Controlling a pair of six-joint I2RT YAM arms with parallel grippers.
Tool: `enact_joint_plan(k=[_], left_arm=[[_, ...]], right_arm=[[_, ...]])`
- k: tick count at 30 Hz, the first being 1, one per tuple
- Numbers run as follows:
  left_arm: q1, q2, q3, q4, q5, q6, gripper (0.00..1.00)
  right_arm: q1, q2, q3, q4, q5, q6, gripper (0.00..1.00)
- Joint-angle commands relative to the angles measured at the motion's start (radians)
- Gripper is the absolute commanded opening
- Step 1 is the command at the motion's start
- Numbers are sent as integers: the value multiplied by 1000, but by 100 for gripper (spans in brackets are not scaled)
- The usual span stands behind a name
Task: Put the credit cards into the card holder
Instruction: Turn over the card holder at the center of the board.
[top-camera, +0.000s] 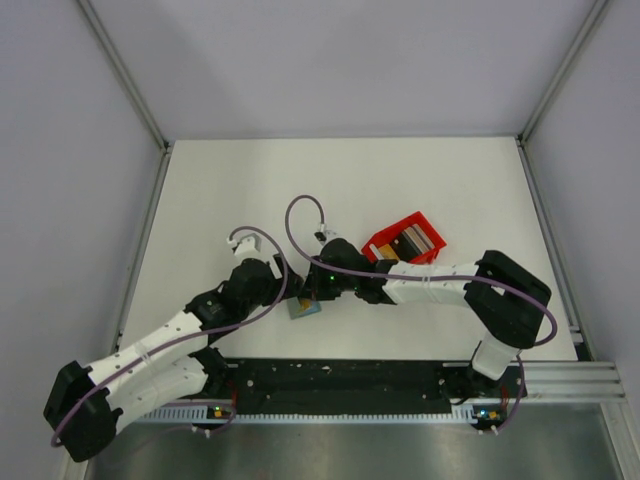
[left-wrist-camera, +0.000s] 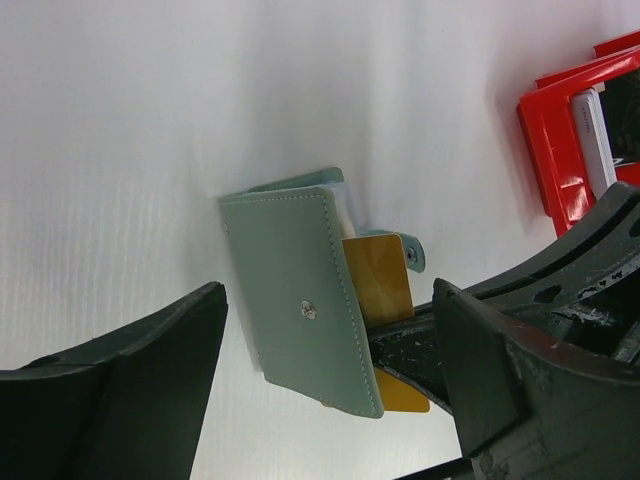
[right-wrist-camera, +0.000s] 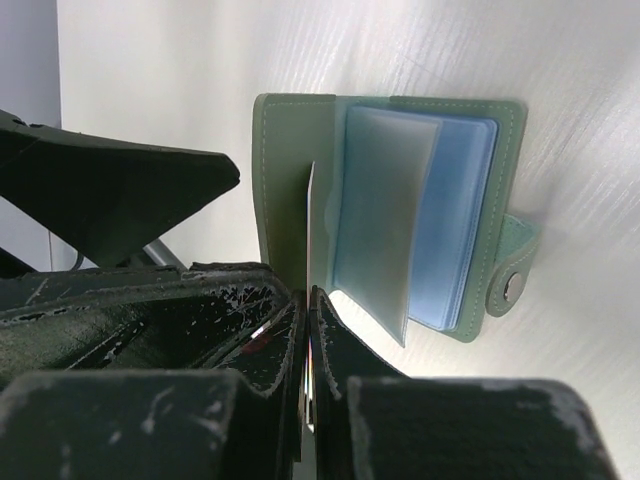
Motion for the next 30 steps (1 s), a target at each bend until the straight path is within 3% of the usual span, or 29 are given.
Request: enact_joint_plan(k=[1, 8, 13, 18, 21, 26, 30], left_arm=[[7, -10, -8, 12, -34, -21, 86], [13, -31, -16, -37, -72, -42, 77], [17, -37, -27, -35, -72, -44, 65], [19, -22, -37, -28, -64, -42, 61], [19, -20, -42, -35, -69, -45, 52], [20, -29, -50, -72, -86, -44, 22], [20, -20, -57, -68, -78, -15, 6]], right_arm=[[14, -15, 41, 64, -26, -10, 0], [12, -12, 38, 74, -40, -3, 0], [12, -9, 37, 81, -47, 0, 0], [12, -2, 40, 87, -60, 3, 0], [12, 1, 43, 90, -66, 5, 0], [14, -5, 44, 64, -45, -6, 0], [9, -51, 37, 12, 24, -30, 0]])
